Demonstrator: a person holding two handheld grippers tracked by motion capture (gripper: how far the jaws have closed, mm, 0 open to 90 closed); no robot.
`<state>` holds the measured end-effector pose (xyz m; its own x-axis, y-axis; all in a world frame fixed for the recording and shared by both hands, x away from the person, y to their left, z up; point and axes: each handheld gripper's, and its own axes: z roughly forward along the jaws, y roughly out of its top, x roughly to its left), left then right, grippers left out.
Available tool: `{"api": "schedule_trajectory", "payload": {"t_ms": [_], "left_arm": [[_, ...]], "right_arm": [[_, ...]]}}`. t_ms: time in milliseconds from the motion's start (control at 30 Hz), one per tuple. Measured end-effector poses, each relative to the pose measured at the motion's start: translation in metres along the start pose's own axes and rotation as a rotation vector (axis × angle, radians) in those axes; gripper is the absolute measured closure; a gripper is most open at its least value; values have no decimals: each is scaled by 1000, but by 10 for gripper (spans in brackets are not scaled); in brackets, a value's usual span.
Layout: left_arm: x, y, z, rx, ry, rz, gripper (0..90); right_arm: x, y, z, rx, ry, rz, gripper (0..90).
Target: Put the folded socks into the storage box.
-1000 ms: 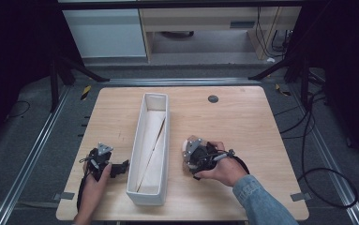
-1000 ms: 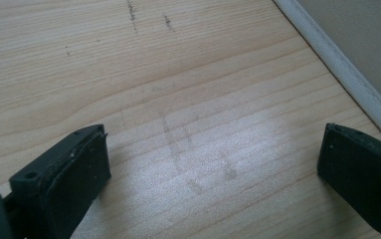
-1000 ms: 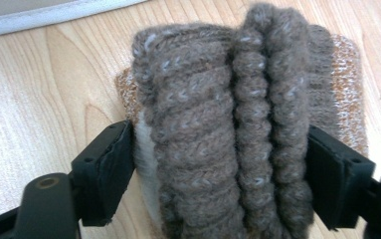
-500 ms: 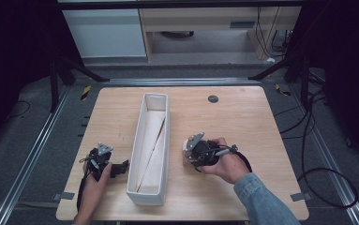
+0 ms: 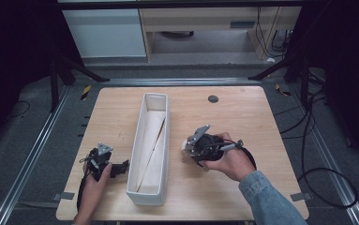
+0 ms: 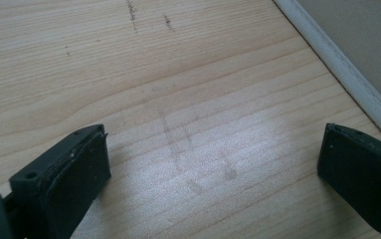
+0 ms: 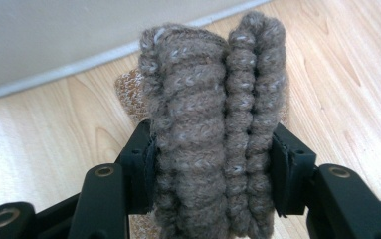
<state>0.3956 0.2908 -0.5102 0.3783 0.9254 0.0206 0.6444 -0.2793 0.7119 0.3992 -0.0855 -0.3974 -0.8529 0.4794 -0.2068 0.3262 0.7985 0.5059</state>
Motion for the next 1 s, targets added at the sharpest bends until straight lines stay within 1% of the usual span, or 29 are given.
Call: {"api": "schedule_trajectory", "payload": {"t_ms": [167, 333, 600, 733, 867, 1000], "left_arm": [[0, 0, 0, 0, 1, 0, 0], [0, 0, 0, -1, 1, 0, 0], [0, 0, 0, -1, 2, 2, 0], [-1, 0, 0, -3, 3, 1, 0], [0, 0, 0, -4, 2, 0, 0], [0, 0, 0, -3, 2, 3, 0]], "right_arm": [[4, 7, -16, -27, -3, 0, 468], [6, 14, -29, -42, -4, -9, 467], [7, 25, -43, -42, -7, -23, 468], [7, 30, -49, -52, 5, -20, 469], [8, 35, -53, -54, -2, -18, 469], [7, 39, -60, -64, 4, -16, 469]]}}
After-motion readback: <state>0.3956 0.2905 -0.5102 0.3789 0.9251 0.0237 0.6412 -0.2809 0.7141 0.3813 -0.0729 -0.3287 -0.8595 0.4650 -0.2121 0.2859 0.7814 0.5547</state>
